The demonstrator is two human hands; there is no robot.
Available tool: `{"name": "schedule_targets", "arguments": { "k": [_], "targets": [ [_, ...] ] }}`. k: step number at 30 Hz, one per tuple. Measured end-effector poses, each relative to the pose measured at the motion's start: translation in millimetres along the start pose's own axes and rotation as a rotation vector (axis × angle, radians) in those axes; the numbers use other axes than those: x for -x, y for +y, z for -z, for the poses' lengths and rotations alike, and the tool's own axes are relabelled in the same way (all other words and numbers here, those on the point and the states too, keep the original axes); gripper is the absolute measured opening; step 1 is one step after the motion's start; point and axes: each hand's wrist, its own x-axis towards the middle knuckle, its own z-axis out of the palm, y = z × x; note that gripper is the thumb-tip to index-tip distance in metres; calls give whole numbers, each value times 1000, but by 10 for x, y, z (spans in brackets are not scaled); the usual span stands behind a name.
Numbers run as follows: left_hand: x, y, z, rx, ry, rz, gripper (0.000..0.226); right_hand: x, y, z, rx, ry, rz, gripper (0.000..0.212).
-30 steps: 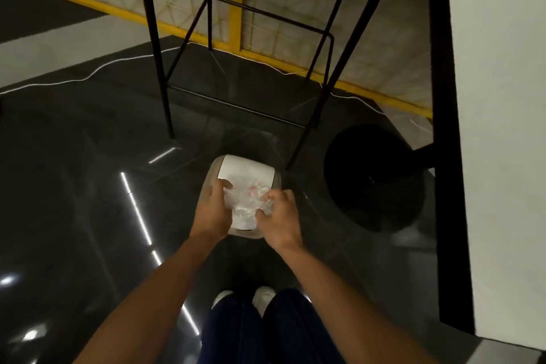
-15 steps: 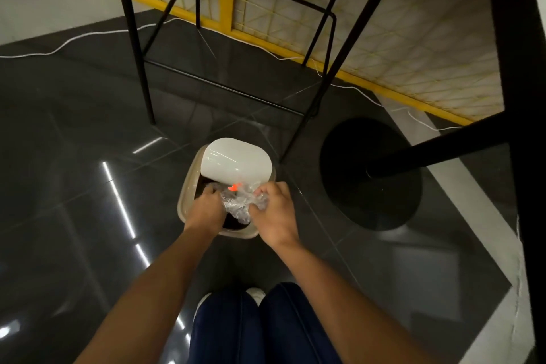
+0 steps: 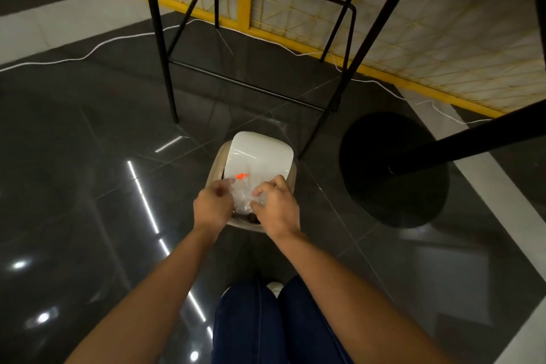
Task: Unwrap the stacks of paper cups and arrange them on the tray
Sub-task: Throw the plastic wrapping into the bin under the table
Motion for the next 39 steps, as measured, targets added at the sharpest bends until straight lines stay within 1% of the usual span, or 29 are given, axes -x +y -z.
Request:
{"name": "schedule_targets", "arguments": {
  "k": [2, 5, 7, 9, 11, 13, 16, 19, 21, 25, 26, 28, 30, 33, 36, 39],
  "targets": [
    [63, -28, 73, -37, 24, -98, 37, -15, 1, -83, 106, -33, 53, 28],
    [101, -103, 112, -103, 29, -293, 33, -30, 40, -199, 300, -135, 137, 30],
    [85, -169, 93, -183, 14, -383, 27, -34, 71, -275, 339, -207, 142, 32],
    [35, -231, 62, -290, -62, -384, 27, -38, 98, -343, 336, -265, 120, 41],
    [-20, -305, 5, -437, -212, -362, 31, -42, 99, -383, 320, -321, 91, 48],
    [-100, -392, -70, -613, -359, -350, 33, -43, 86, -396, 306, -349, 87, 44],
    [-240, -485, -212, -902, -511, -290, 33, -39, 96, -367, 271, -300, 61, 34],
    [-345, -499, -343, -1047, -588, -234, 34, -30, 121, -336, 241, -255, 46, 29],
    [-395, -492, -412, -1134, -632, -244, 39, -31, 135, -306, 217, -246, 47, 29],
    [-445, -529, -481, -1307, -601, -331, 51, -36, 156, -233, 199, -246, 55, 30],
    [-452, -550, -490, -1308, -603, -324, 52, -40, 164, -226, 195, -243, 55, 29],
    [-439, -561, -487, -1226, -562, -335, 41, -37, 177, -211, 175, -233, 50, 27],
    [-390, -507, -440, -1083, -436, -405, 27, -26, 185, -188, 164, -219, 53, 29],
    [-255, -403, -278, -887, -314, -515, 24, 14, 168, -137, 136, -208, 51, 34],
    [-113, -294, -96, -734, -200, -527, 19, 90, 104, -68, 78, -167, 22, 33],
    [66, -174, 70, -626, -140, -532, 17, 203, -13, 53, 22, -142, -17, 32]
  ]
}}
